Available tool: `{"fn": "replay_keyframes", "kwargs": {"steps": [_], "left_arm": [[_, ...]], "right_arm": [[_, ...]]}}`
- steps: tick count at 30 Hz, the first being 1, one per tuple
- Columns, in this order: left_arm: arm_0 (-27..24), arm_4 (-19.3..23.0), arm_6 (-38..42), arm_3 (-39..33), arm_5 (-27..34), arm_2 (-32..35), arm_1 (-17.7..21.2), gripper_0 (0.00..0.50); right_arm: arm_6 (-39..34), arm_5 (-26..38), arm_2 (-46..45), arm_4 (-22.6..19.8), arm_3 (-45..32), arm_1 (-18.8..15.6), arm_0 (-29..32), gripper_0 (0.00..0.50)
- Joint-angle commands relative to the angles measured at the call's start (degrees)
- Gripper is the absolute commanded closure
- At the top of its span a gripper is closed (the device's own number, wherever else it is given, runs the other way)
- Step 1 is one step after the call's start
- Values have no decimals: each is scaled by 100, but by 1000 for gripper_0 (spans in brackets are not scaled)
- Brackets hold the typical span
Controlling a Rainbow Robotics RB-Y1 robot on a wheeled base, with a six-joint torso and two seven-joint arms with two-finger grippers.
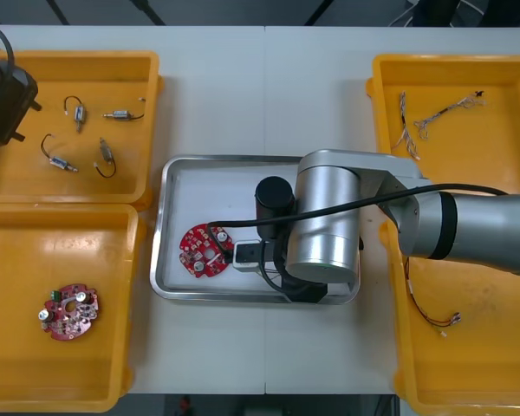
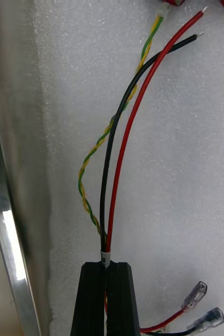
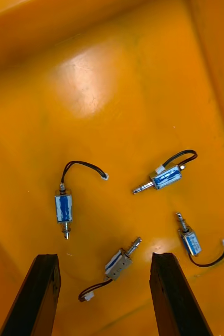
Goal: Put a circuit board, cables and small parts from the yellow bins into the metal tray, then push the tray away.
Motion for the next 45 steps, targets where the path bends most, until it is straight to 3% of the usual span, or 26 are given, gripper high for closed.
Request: {"fn": "replay_keyframes", "kwargs": {"steps": [1,2,4,5,6,7,16,22,31,45], "left_arm": [[-210,-99,102,241,-168,-258,-24,0],[-210,-117,85,276,-194,-285,-41,0],[-210,-152,32,408,-282,-355,-85,0],[-210,-161,15,434,-291,-373,-94,0],[-210,-178,-47,496,-308,-408,-112,0],[-210,-178,-161,531,-317,-443,-120,0],[-210,-108,-381,601,-405,-548,-217,0],[-210,-161,-504,628,-563,-794,-261,0],[-210,-161,-662,812,-941,-1032,-287,0],[-201,-284,-926,1049,-1310,-1164,-393,0]], "right_arm": [[136,-86,89,92,-12,123,-210,418],[145,-94,89,110,-21,131,-210,364],[162,-103,89,224,-56,114,-210,134],[162,-103,89,233,-65,105,-210,97],[154,-112,89,242,-83,96,-210,28],[127,-112,80,242,-109,61,-210,0],[-391,-15,-289,-5,-663,-334,-210,0],[-576,459,-1203,-725,-909,-668,-210,0],[-1894,1312,-2530,-1587,-1058,-1196,-183,0],[-4267,1628,-4015,-1613,-1058,-2048,696,0]]}}
